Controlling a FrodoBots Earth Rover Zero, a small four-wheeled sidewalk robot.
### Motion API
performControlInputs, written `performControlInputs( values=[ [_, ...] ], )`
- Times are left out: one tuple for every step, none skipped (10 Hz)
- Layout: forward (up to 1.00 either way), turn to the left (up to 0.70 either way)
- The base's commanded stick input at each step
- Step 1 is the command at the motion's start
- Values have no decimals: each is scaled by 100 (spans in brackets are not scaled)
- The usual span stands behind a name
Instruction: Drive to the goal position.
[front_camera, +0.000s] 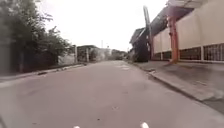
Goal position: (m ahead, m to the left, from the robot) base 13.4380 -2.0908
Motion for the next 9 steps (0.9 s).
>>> performControlInputs(
  values=[
    [100,0],
    [100,0],
    [100,0],
    [100,0],
    [100,0],
    [100,0],
    [100,0],
    [100,0],
    [100,0]
  ],
)
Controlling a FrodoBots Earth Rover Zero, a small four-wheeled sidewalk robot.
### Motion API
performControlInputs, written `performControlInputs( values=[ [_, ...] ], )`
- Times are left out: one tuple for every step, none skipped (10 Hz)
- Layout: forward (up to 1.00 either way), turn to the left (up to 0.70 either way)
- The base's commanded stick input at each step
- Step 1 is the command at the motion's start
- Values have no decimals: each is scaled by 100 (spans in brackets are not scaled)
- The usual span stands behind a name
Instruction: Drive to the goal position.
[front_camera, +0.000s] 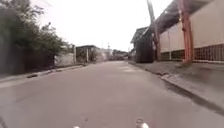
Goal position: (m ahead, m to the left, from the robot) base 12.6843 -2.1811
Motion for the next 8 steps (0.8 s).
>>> performControlInputs(
  values=[
    [100,0],
    [100,0],
    [100,0],
    [100,0],
    [100,0],
    [100,0],
    [100,0],
    [100,0]
  ],
)
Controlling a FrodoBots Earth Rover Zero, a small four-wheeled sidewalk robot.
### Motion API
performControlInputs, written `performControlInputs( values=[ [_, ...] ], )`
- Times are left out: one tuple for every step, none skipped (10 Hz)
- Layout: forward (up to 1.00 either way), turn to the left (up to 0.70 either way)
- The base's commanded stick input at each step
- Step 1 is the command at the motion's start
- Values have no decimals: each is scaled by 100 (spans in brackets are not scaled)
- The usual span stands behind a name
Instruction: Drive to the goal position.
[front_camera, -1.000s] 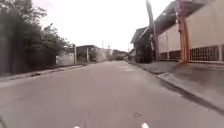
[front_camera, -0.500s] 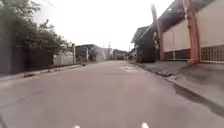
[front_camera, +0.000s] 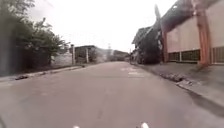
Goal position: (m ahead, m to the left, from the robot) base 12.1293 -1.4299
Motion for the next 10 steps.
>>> performControlInputs(
  values=[
    [100,0],
    [100,0],
    [100,0],
    [100,0],
    [100,0],
    [100,0],
    [100,0],
    [100,0],
    [100,0],
    [100,0]
  ],
)
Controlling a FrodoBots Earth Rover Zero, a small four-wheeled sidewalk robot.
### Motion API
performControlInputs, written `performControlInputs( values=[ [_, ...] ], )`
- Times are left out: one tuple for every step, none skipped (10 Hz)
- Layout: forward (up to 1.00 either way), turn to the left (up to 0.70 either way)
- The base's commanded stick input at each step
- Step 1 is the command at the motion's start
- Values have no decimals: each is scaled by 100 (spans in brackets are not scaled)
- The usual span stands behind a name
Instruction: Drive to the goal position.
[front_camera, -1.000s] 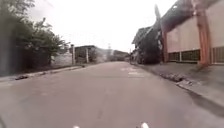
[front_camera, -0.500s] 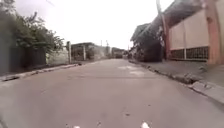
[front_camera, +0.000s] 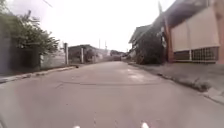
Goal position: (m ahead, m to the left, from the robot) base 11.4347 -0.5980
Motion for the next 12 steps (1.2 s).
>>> performControlInputs(
  values=[
    [100,0],
    [100,-40],
    [100,0],
    [100,0],
    [100,0],
    [100,0],
    [100,0],
    [100,0],
    [100,0],
    [100,0],
    [100,0],
    [100,0]
  ],
)
